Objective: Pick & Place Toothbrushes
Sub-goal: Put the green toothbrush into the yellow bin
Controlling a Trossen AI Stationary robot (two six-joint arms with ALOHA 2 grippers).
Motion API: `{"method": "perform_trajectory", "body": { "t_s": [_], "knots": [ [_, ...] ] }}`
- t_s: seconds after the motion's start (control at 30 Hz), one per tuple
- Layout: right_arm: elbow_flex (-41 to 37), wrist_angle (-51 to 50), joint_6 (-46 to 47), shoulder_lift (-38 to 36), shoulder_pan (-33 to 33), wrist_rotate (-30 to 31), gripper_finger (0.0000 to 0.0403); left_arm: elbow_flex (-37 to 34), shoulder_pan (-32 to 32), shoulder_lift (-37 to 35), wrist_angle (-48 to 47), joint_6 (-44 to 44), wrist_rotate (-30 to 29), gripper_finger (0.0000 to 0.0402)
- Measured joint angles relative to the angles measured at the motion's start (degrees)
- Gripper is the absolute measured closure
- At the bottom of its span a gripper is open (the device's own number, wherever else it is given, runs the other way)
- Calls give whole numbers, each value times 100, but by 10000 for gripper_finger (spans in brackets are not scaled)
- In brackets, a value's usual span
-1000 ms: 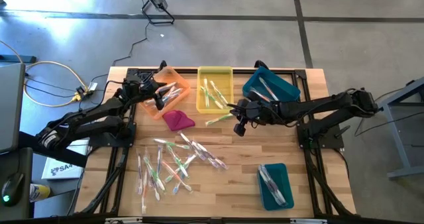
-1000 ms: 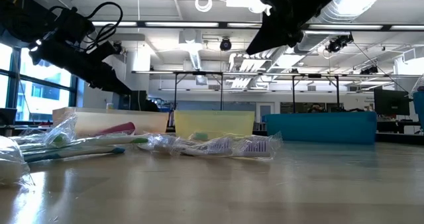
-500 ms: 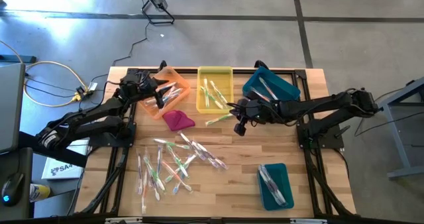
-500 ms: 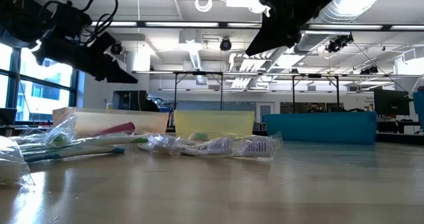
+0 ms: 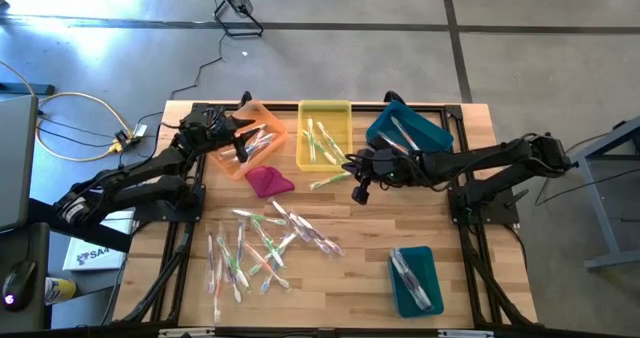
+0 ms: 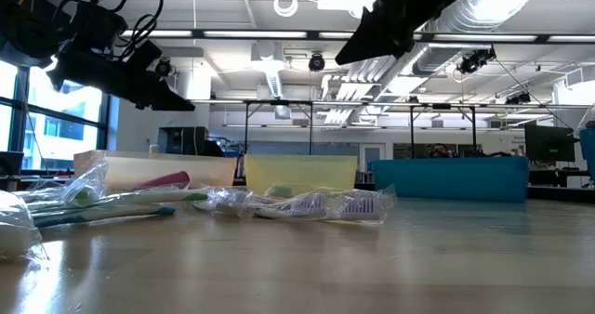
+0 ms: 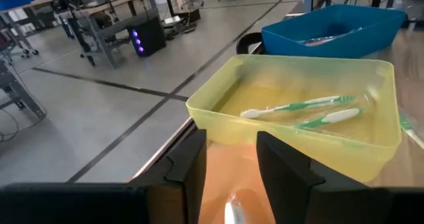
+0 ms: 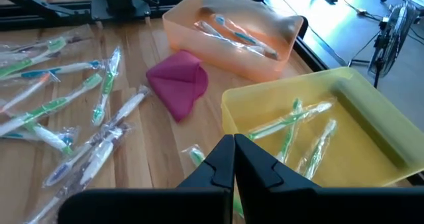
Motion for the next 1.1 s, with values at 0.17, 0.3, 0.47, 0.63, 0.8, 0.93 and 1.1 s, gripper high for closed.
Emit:
{"method": "perform_trajectory", "body": {
  "t_s": [0.17,0.3,0.47,0.63,0.8,0.93,1.1],
  "knots": [
    [0,18,-4,0,-22,1,401,0,-275,0,13,62,0,326],
    [0,18,-4,0,-21,-2,401,0,-496,0,50,180,-1,368],
    [0,15,-143,0,14,-105,401,0,-781,-135,91,353,-2,399],
    [0,102,-262,0,99,-107,401,0,-882,-554,51,386,-7,398],
    [0,144,-262,0,96,-104,401,0,-877,-1094,-299,480,-7,400],
    [0,181,-262,0,98,-107,401,0,-879,-1570,-844,495,-4,400],
    [0,171,-275,0,143,-125,401,0,-879,-2071,-1400,495,-2,400]
  ]
}}
